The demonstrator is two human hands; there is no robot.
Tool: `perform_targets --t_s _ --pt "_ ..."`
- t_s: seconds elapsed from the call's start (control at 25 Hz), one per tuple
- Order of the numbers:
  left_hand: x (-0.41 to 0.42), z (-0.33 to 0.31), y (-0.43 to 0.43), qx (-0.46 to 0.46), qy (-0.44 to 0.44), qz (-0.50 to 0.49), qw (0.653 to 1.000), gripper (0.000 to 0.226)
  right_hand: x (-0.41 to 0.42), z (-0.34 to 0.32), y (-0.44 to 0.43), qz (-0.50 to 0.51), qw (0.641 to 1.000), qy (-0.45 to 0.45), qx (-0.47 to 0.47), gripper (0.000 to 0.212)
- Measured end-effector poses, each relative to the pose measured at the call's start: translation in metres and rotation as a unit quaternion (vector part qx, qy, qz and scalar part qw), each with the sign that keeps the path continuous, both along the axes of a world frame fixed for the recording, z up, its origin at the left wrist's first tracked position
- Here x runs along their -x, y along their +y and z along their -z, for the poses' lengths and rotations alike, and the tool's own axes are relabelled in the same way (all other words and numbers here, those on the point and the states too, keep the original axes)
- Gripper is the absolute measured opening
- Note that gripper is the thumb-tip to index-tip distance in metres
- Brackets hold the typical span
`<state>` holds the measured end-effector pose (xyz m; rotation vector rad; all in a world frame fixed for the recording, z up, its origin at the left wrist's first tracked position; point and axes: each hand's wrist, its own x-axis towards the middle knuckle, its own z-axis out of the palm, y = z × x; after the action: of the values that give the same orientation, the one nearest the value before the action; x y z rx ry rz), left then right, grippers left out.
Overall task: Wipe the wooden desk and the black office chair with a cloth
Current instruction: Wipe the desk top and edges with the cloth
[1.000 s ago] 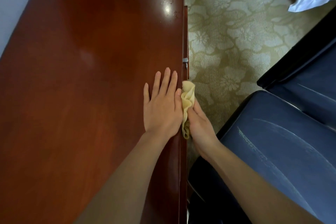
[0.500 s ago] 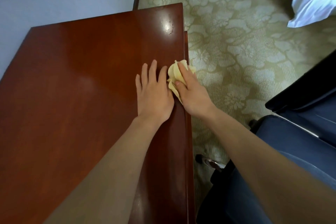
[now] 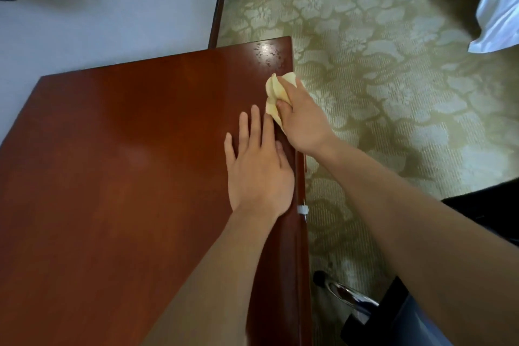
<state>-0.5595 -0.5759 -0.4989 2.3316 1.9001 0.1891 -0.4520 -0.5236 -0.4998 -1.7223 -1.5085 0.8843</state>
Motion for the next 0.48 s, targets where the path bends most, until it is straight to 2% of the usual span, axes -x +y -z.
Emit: perform_targets --t_s 0.24,0.4,0.48 --pt "0.000 -0.003 0.000 0.005 0.003 -0.005 1.000 0.057 -0.008 0.003 0.055 0.041 0.997 0.061 -0.012 0.046" --pt "0.000 -0.006 -0.001 0.010 -0.008 -0.010 1.000 0.053 -0.018 0.013 0.079 0.116 0.968 0.224 0.002 0.047" --pt "0.000 -0.006 -0.001 0.013 -0.011 -0.014 1.000 0.054 -0.024 0.026 0.087 0.139 0.954 0.264 0.032 0.046"
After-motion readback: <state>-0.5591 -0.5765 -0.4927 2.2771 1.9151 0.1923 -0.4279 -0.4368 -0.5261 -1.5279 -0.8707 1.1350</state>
